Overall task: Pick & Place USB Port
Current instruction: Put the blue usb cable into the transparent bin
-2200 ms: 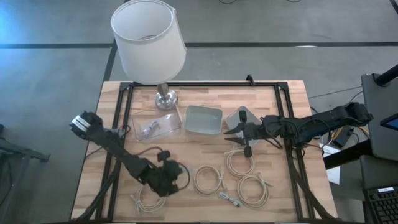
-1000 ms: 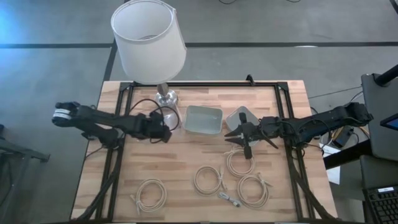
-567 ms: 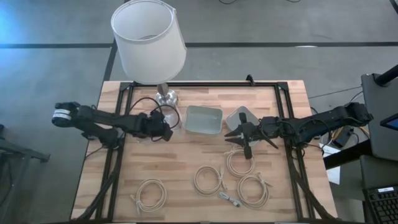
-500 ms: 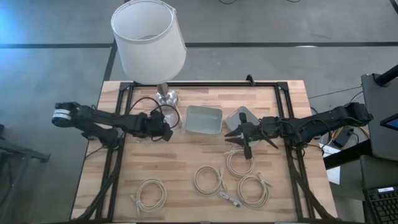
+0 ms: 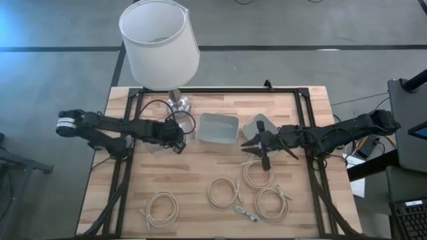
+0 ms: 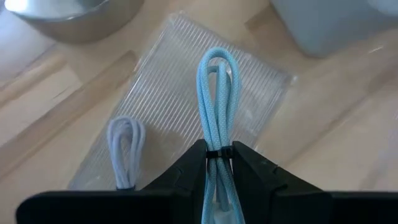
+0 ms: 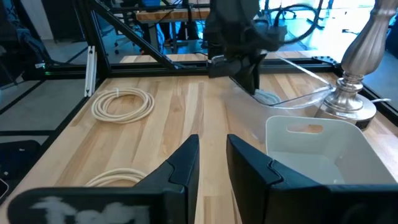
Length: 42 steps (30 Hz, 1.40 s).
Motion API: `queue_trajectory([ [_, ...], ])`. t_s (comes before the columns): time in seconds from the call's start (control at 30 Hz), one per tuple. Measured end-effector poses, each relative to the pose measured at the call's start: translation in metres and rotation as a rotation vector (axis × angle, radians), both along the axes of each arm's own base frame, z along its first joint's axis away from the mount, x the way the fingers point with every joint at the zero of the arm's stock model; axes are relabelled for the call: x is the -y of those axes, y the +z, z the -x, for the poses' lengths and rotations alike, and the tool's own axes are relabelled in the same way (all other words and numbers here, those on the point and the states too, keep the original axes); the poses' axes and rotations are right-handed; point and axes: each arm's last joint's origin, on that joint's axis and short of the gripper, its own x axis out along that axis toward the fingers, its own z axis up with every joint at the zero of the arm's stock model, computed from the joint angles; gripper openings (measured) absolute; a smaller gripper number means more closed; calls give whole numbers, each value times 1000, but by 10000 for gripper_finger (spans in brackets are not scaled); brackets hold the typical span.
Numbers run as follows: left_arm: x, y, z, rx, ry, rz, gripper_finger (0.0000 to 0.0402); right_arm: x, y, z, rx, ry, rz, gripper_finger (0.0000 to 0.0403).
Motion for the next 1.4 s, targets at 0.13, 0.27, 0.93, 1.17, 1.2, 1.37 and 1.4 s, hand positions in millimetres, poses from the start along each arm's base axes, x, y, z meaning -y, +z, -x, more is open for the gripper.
queue_trajectory([
  [0.13,-11,7,1,-27,16,35,76,0,0,0,0,0,0,68],
  [0.27,-24,11,3,-34,55,69,76,0,0,0,0,0,0,73],
  [0.93,-38,-15,9,-42,39,97,76,0,0,0,0,1,3,73],
  [1.17,-37,-23,15,-72,39,104,76,0,0,0,0,1,3,83],
  [1.2,-37,-24,15,-73,35,103,76,0,0,0,0,1,3,84],
  [1.37,-37,-23,14,-74,3,92,94,0,0,0,0,1,6,86],
  [1.4,-37,-23,14,-73,-3,89,101,0,0,0,1,2,7,85],
])
